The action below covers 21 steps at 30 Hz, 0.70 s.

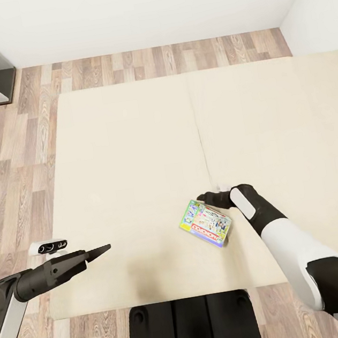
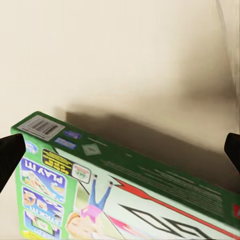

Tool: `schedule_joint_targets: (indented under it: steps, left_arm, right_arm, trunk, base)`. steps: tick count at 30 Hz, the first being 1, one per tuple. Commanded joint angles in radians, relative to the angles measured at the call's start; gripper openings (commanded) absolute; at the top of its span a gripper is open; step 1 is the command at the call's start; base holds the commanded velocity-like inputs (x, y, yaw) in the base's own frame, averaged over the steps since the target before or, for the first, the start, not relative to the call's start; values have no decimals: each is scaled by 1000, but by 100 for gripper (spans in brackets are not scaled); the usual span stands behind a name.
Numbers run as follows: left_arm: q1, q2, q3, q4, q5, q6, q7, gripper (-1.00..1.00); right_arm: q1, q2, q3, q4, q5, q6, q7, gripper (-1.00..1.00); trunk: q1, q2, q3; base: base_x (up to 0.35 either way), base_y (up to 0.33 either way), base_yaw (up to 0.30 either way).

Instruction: Put all the toys in the child's room - the three board games (two on the bed and one on the table), the two jigsaw puzzles on the table, and the tennis ball on the table - inside the toy box on the table in the child's room.

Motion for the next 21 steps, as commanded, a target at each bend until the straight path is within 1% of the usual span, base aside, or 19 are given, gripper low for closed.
schedule_joint_targets:
  steps: [1,7,13,21]
  left_arm:
    - [0,0,0,0,0,11,-4,100]
    - [0,0,0,0,0,11,-4,100]
    - [0,-1,0,0,0,11,-4,100]
    - [0,-1,0,0,0,11,-4,100]
  right_arm:
    - [1,-5,2,-1,-5,5,-3,100]
    - [7,-13,3,-1,-6,10,-2,100]
    - [10,-12,5,1,-6,46,-1,100]
    - [8,-9,5,2,-6,58,-1,100]
  trunk:
    - [1,-2,-1]
    - [1,-2,-1]
    - [1,-2,-1]
    - [1,-2,-1]
  base:
    - [0,0,0]
    - [0,0,0]
    - [0,0,0]
    - [0,0,0]
